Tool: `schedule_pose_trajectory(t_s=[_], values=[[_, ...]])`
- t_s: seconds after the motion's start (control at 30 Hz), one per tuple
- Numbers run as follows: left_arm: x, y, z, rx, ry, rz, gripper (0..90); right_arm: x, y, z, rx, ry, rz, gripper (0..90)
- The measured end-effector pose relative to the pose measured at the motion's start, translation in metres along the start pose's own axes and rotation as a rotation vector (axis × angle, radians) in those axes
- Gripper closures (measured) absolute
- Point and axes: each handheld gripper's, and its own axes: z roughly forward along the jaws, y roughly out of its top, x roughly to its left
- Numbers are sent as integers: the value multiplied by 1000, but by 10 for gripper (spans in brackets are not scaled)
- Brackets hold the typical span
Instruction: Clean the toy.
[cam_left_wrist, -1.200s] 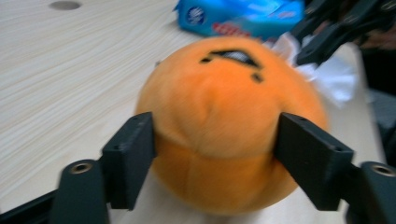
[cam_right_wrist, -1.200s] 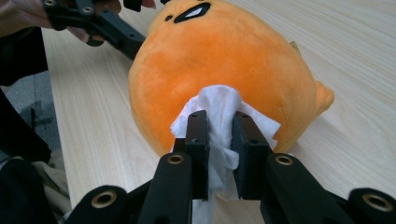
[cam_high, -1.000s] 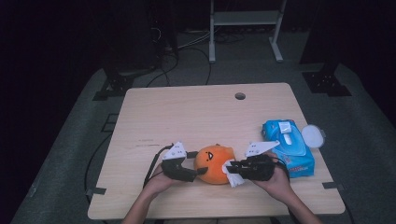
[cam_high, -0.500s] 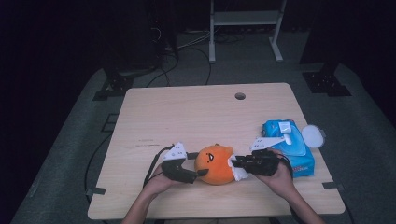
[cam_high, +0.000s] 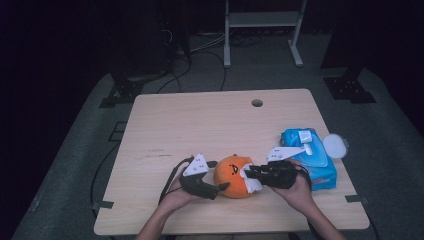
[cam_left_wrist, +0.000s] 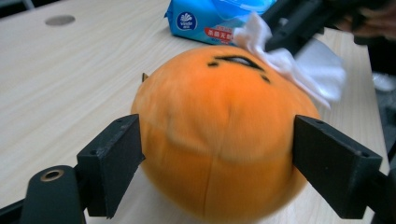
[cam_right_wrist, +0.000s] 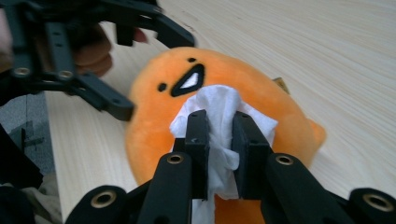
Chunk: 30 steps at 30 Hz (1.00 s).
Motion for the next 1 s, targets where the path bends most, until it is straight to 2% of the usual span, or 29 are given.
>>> schedule_pose_trajectory(t_s=[0.13,0.17,0.27,0.33,0.37,0.4,0.43,0.47,0.5,0.53,0.6,0.67,0.7,0.8,0.83,0.87,0.9,0.93,0.97,1.0], values=[[-5,-2,2,0,-9,60,300,17,6,5,-4,37,-45,771],[-6,-1,1,3,-6,81,334,19,10,4,-9,26,-67,771],[-9,-3,1,11,-10,126,347,14,12,1,-26,5,-59,770],[-8,-4,-1,15,-10,124,347,6,10,-2,-23,-38,-43,770],[-7,-4,-1,15,-8,105,338,1,8,-3,-20,-48,-27,771],[-5,-3,-1,16,-2,75,284,-4,5,-3,-10,-54,-8,771],[-2,-1,0,11,0,4,224,-6,3,-3,-3,-56,-3,771],[-1,0,1,8,-1,-45,154,-7,0,-2,1,-54,3,772],[1,1,2,5,-13,-79,136,-6,-1,-2,7,-50,10,772],[0,1,4,5,-15,-78,139,-4,0,-2,8,-42,4,773],[-3,0,6,-3,-14,-49,218,5,5,-1,6,-13,-18,774],[-8,2,6,-2,-9,11,274,15,10,0,-11,24,-41,773],[-12,3,7,3,-9,61,294,19,12,1,-12,28,-57,773],[-23,5,8,14,-14,178,329,30,20,2,-17,7,-118,774],[-25,4,7,18,-21,205,332,29,22,1,-23,-4,-121,774],[-25,4,7,19,-23,214,332,26,24,-1,-29,-26,-118,774],[-25,3,7,15,-23,209,331,22,23,-2,-26,-40,-114,774],[-23,3,7,16,-20,186,315,17,22,-3,-23,-57,-106,774],[-19,3,7,12,-16,130,271,11,18,-4,-13,-62,-90,774],[-17,3,7,11,-14,92,201,5,12,-3,0,-57,-64,774]])
